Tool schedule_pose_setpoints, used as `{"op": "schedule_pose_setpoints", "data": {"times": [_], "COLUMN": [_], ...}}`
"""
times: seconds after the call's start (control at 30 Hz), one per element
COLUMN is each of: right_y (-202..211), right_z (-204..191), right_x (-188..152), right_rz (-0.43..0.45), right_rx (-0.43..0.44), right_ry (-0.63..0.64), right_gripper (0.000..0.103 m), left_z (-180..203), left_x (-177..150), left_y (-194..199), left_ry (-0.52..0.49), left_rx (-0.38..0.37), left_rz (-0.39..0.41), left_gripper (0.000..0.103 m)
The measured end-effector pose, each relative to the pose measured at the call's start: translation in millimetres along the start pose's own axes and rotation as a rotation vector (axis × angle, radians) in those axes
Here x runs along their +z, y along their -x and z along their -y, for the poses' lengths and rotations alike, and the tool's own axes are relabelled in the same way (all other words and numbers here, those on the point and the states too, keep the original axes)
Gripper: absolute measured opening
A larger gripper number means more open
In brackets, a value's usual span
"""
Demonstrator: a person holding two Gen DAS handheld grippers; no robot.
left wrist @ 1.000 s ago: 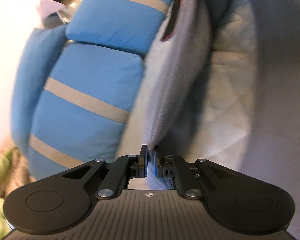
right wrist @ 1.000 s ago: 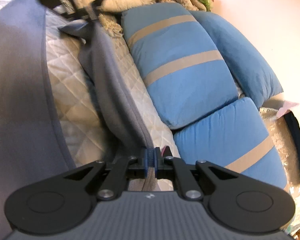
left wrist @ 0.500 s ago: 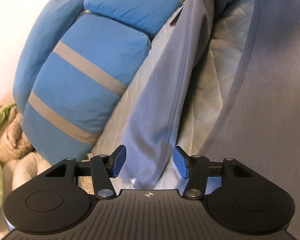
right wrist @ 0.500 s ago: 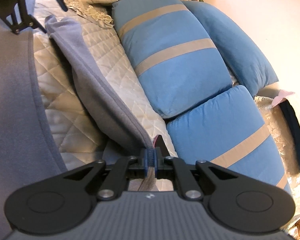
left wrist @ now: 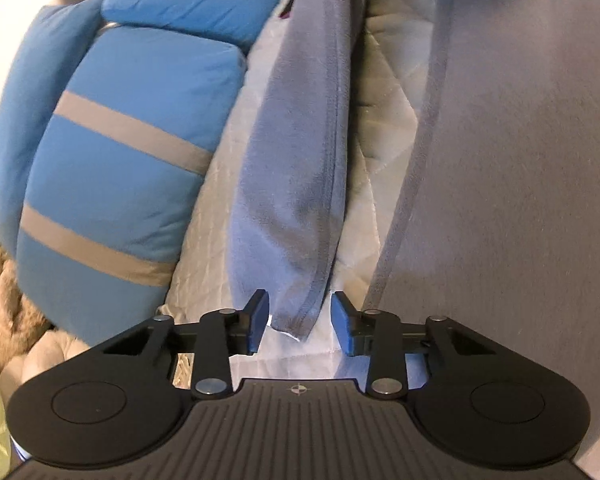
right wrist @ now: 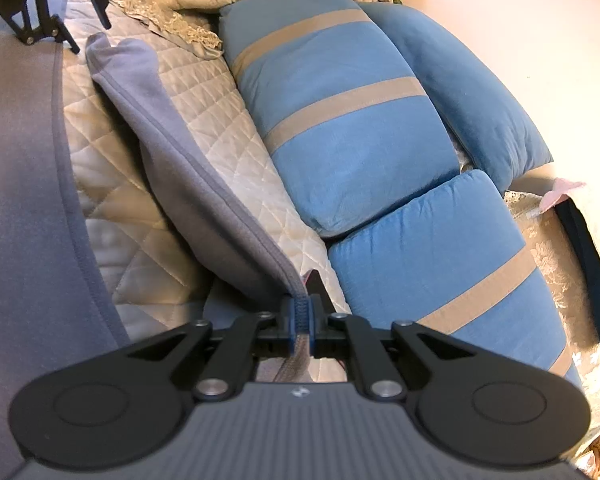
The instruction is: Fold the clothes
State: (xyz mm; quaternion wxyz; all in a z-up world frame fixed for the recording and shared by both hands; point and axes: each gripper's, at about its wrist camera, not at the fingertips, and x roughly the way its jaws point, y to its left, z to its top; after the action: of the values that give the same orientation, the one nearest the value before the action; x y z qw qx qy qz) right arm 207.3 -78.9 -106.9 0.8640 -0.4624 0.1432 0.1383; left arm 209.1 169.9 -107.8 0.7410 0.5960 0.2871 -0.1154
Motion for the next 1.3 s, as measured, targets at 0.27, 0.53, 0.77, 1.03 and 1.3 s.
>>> {"op": "schedule_pose_setpoints", "data": {"times": [0.27,0.53,0.77,1.03,1.3], "right_y": [0,10,40,66,78], "right_z": [-1,-1,-8,-10,12], "right_x": [1,3,10,0,2], "right_rz": [0.003,0.035,0.116,0.155,0.197], "right_rx": [-0.001,0.067,0.329,0.583,0.557], "right_ry": [0.001,-0.006,0.082,0.057,-0.118], "right_gripper": [0.007,0.006,0.006,0.053,0.084], "left_z": [16,-16,-25,13,2], "left_x": [3,-29,-56,-68,-82], "left_y": [-6,-3,19,44,38], "left_ry": [-0.090,-0.154,-0.157,-0.156,-0.142], "left_rx": [-0.031,0.089,0.093,-0.011,-0.063], "left_rz": [-0.010,-0.002,-0.036,-0.056,-0.148], "left_gripper": [0.007,0.005,0.005,0.005,0.020]}}
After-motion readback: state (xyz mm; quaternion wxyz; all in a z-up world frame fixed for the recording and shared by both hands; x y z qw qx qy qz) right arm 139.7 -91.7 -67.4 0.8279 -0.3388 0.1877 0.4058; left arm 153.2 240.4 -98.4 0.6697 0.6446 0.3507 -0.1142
